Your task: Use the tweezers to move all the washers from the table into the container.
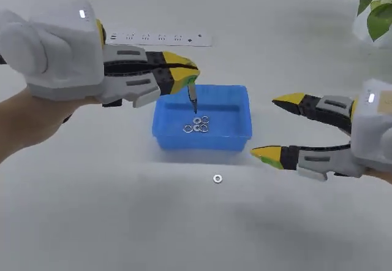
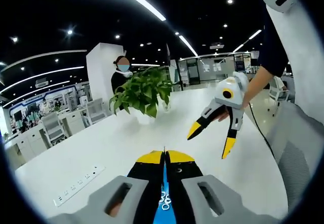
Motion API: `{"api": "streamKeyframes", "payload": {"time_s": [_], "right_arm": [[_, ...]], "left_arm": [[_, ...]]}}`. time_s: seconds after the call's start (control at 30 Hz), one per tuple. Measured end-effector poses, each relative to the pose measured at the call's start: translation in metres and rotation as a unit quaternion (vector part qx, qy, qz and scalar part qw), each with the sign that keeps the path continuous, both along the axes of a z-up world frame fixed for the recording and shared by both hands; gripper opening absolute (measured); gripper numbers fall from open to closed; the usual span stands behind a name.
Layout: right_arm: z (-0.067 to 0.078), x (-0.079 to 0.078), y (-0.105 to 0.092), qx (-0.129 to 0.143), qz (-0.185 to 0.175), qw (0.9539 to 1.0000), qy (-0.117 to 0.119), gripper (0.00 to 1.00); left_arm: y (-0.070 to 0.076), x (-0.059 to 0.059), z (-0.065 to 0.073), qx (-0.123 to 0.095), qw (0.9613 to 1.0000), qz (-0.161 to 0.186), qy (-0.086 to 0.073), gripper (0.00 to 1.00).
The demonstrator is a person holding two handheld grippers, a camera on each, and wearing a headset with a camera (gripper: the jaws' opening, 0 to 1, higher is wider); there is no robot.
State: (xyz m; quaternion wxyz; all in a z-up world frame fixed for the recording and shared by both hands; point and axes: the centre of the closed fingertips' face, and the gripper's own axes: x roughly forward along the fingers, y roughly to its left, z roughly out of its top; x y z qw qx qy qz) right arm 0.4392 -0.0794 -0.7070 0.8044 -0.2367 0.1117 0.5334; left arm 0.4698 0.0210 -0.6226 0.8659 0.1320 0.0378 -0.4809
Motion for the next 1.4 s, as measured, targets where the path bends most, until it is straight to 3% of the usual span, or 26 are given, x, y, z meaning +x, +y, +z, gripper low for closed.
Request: {"api": "streamKeyframes", "payload": {"time_s": [0.1,0.2,0.27,0.43,0.57,0.67,0.73,0.8,0.97,1.17,1.4], "right_arm": [[0.003,-0.018,-0.014,0.013,-0.026,0.9996,0.005,0.68],[-0.003,-0.033,-0.023,0.017,-0.039,0.9989,0.020,0.71],[-0.007,-0.040,-0.026,0.025,-0.044,0.9981,0.034,0.72],[-0.023,-0.052,-0.035,0.018,-0.059,0.9963,0.061,0.75],[-0.024,-0.060,-0.031,0.052,-0.058,0.9935,0.083,0.81],[-0.029,-0.067,-0.027,0.044,-0.045,0.9945,0.084,0.85],[-0.033,-0.071,-0.026,0.029,-0.034,0.9956,0.082,0.86],[-0.043,-0.075,-0.028,-0.009,-0.016,0.9977,0.065,0.90],[-0.044,-0.083,-0.024,0.026,-0.029,0.9941,0.101,0.99],[-0.045,-0.086,-0.024,0.033,-0.032,0.9930,0.109,1.00],[-0.050,-0.093,-0.021,0.035,-0.031,0.9912,0.123,1.00]], "left_arm": [[-0.008,-0.007,0.012,-0.010,0.9998,-0.010,-0.014,0.05],[-0.016,-0.016,0.011,-0.010,0.9996,-0.023,-0.012,0.05],[-0.022,-0.027,-0.001,0.007,0.9993,-0.037,-0.001,0.05],[-0.033,-0.046,-0.022,0.009,0.9984,-0.051,0.023,0.05],[-0.043,-0.063,-0.035,0.013,0.9971,-0.066,0.035,0.05],[-0.046,-0.069,-0.045,0.017,0.9964,-0.068,0.048,0.05],[-0.048,-0.070,-0.048,0.014,0.9963,-0.066,0.052,0.05],[-0.051,-0.072,-0.050,0.012,0.9961,-0.067,0.056,0.05],[-0.056,-0.072,-0.059,0.014,0.9954,-0.070,0.065,0.05],[-0.056,-0.073,-0.069,0.027,0.9940,-0.076,0.075,0.05],[-0.056,-0.074,-0.071,0.025,0.9938,-0.075,0.078,0.05]]}}
